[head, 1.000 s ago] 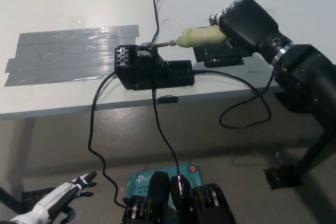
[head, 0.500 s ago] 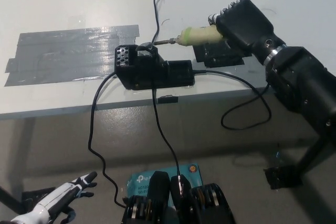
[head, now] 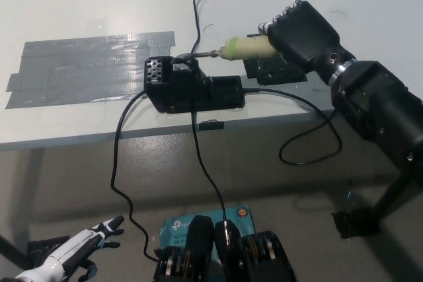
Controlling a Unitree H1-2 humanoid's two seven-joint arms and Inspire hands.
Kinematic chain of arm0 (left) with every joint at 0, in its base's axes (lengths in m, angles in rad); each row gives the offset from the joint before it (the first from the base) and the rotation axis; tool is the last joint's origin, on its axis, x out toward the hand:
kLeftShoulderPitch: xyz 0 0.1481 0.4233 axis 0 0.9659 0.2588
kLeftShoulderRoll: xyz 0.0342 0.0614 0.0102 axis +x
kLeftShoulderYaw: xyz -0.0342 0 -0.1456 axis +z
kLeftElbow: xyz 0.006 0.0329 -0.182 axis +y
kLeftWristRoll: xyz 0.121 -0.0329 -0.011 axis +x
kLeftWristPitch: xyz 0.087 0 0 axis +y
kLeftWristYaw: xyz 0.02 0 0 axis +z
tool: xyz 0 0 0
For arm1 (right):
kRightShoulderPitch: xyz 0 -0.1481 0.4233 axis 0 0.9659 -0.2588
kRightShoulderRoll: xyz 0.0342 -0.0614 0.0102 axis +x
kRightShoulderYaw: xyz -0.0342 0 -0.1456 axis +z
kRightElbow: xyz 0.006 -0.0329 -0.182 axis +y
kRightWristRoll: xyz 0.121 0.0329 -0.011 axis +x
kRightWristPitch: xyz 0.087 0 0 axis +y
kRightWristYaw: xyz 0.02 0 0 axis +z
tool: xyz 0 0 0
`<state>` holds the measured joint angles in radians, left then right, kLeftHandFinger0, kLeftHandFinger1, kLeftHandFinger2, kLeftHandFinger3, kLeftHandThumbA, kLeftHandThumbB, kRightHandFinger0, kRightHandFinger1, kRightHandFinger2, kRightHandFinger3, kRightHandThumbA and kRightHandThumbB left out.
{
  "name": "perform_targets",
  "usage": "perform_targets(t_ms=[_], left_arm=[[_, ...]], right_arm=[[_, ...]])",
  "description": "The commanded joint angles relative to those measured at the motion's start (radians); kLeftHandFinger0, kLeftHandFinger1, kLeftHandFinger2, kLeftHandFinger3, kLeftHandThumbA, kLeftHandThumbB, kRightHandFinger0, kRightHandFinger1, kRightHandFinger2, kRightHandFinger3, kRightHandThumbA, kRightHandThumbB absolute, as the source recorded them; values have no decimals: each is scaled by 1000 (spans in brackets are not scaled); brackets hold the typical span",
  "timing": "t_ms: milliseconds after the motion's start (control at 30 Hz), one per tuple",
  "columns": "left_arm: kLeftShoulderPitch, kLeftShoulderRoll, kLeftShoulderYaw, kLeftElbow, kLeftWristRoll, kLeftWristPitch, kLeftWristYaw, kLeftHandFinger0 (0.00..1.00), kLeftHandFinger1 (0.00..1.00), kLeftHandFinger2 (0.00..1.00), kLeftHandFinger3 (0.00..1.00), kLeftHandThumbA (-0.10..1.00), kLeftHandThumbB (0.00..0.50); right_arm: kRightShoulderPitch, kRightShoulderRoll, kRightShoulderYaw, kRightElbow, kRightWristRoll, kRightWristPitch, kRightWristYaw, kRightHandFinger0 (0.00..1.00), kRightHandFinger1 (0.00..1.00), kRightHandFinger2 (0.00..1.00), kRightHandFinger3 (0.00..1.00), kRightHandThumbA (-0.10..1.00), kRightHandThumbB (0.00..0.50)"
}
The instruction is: The robot uses its right hand to grab and lift the soldering gun kept on the middle of the table and puts it in its base
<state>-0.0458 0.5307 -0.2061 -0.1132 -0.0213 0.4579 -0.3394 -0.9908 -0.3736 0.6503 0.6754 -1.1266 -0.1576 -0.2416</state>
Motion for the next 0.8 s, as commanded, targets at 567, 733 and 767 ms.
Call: perform_targets(t_ms=[567,733,767], left_arm=[[-3,10,-1,-21,23,12,-23,1000,890,1000,1000,1000,500],[-15,8,4,-18,13,12,-26,1000,906,1000,1000,1000,500],[-16,7,4,-17,14,12,-25,1000,906,1000,1000,1000,492]], right_arm=[[-53,-31,-33,-63,-36,96,69,0,0,148,373,-100,0],[-55,-31,-36,-66,-31,101,89,0,0,204,425,-100,0],[-58,-32,-24,-62,-47,97,77,0,0,194,359,-100,22]])
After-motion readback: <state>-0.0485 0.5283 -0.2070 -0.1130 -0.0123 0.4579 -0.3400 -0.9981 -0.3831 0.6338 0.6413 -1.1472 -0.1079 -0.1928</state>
